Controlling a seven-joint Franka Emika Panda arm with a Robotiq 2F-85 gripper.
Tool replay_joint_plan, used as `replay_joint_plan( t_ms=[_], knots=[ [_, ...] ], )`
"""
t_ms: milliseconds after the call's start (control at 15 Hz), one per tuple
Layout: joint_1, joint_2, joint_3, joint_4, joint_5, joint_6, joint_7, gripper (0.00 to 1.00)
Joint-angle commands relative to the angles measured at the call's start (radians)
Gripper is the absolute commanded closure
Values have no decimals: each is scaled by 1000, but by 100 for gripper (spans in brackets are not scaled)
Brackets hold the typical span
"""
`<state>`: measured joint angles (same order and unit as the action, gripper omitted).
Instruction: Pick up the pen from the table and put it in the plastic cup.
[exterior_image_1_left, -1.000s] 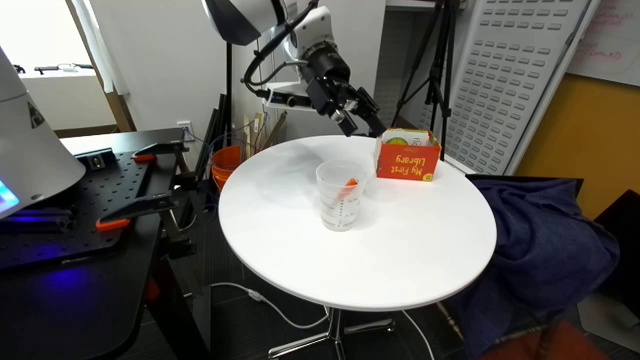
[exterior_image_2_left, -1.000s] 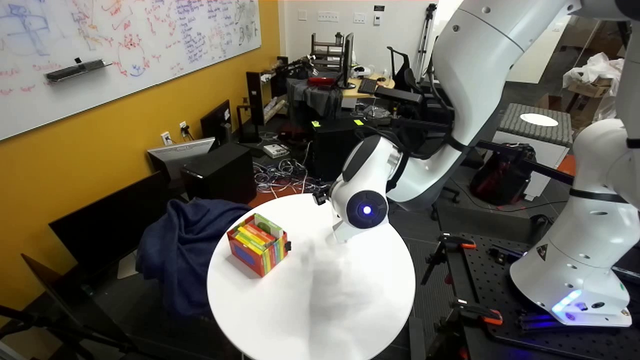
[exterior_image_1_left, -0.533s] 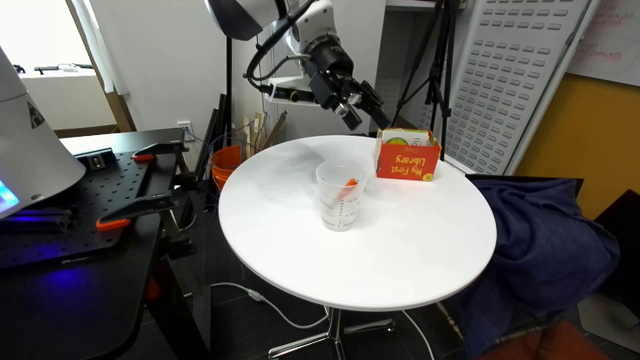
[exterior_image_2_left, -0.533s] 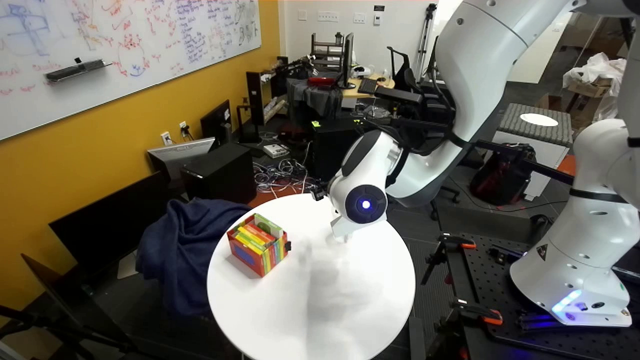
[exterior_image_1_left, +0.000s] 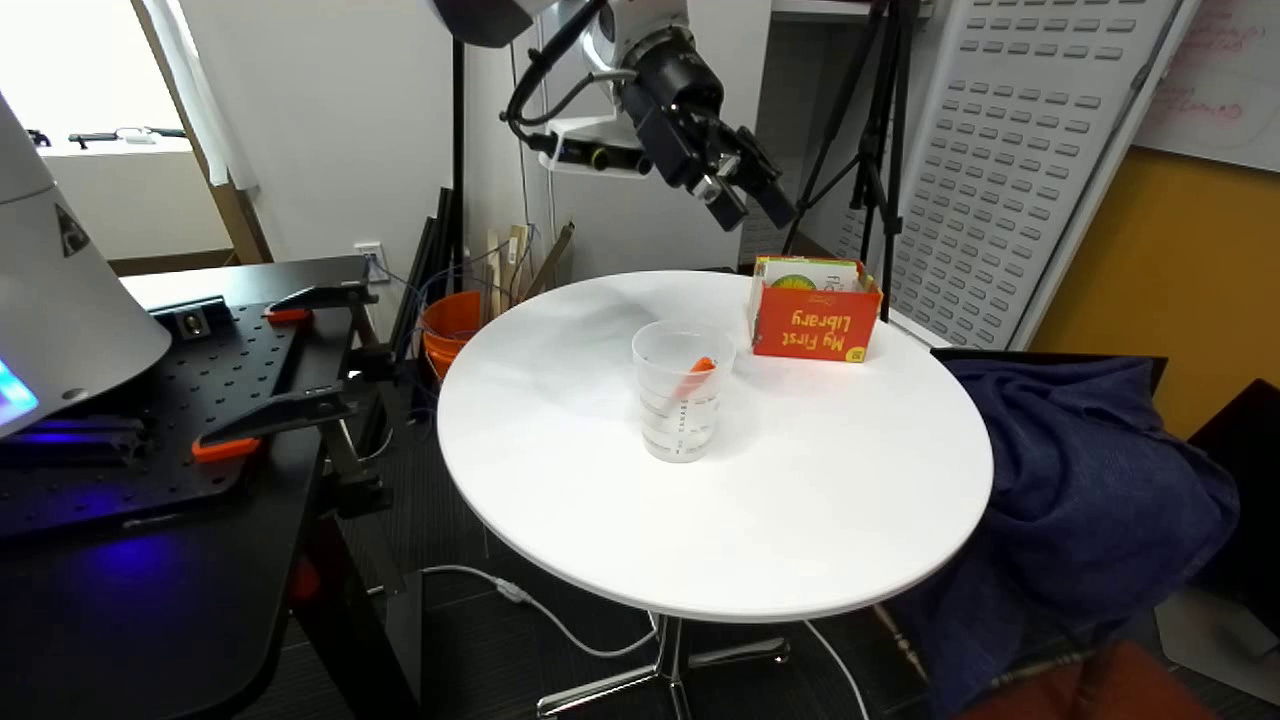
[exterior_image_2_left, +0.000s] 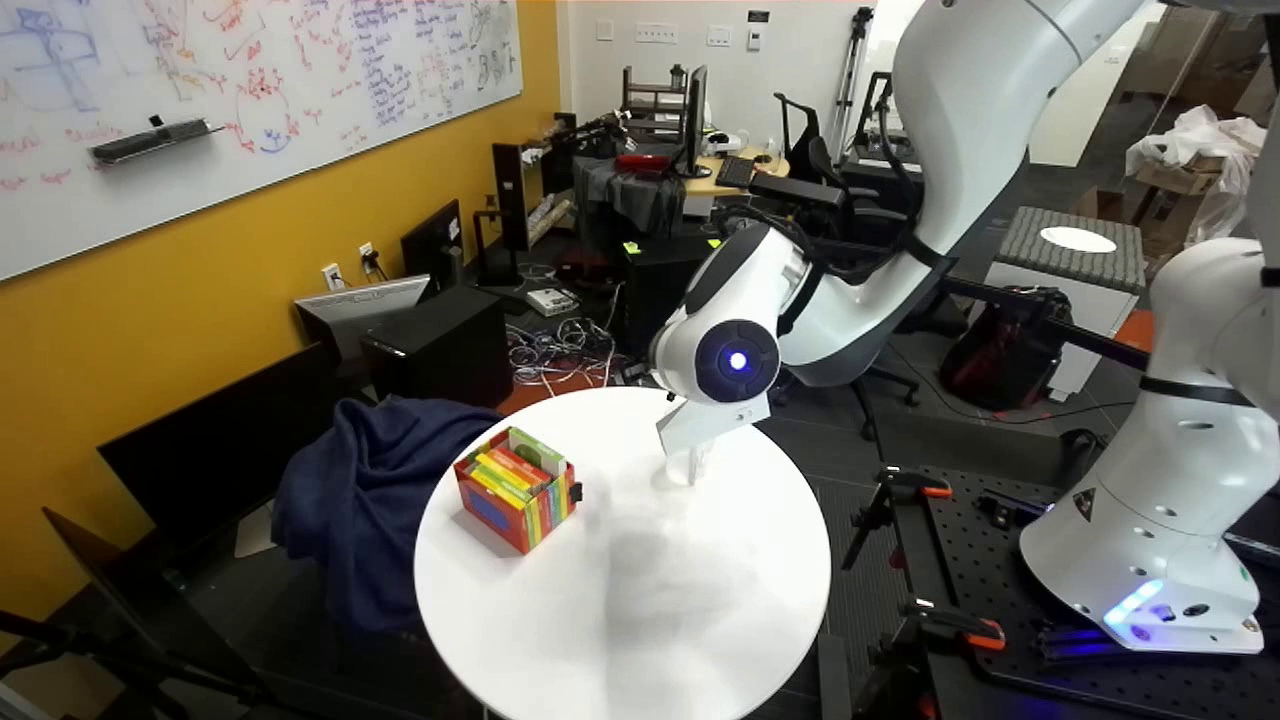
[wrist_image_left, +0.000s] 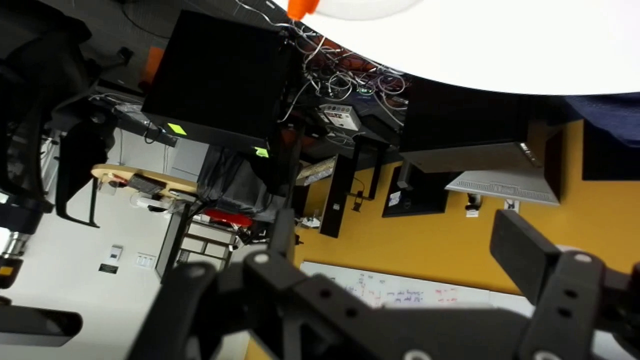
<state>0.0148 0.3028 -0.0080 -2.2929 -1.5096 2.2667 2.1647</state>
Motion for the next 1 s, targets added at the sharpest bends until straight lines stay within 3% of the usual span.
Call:
replay_joint_plan(
  t_ms=[0,333,600,800,933],
  knots=[
    [-51,-65,8,-28,35,124,-143,0],
    [-102,-79,4,-30,150,329,-462,0],
    [-118,-73,4,-49,322,450,-779,0],
    [-111,-75,11,-69,474,475,-1014,0],
    [-143,-83,58,-68,580,448,-1172,0]
  ],
)
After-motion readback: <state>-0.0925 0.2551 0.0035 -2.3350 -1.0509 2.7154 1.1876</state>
